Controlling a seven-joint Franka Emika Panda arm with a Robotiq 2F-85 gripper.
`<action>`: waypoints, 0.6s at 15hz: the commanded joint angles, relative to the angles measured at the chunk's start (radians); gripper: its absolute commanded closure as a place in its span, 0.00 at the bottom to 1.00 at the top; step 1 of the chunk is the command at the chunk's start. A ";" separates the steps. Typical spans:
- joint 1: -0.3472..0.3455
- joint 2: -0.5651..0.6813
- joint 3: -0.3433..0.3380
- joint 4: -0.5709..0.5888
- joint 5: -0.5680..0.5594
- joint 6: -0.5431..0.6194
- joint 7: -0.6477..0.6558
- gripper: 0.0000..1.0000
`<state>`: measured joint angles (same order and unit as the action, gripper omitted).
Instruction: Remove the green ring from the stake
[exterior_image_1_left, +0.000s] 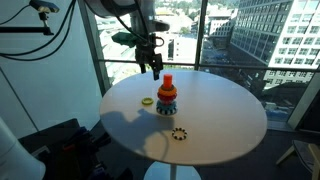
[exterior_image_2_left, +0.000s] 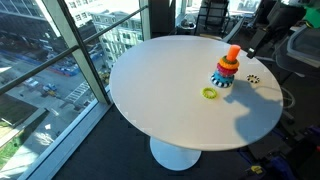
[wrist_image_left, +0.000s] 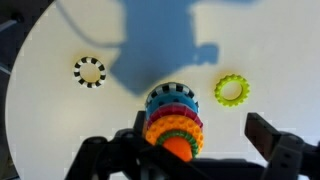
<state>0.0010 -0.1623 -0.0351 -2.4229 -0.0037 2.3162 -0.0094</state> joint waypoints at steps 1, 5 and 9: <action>-0.007 0.003 0.006 0.001 0.001 -0.002 -0.001 0.00; -0.013 0.019 0.005 0.004 -0.001 0.027 0.021 0.00; -0.019 0.060 0.008 -0.001 -0.014 0.124 0.052 0.00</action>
<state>-0.0064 -0.1335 -0.0347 -2.4263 -0.0036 2.3720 0.0043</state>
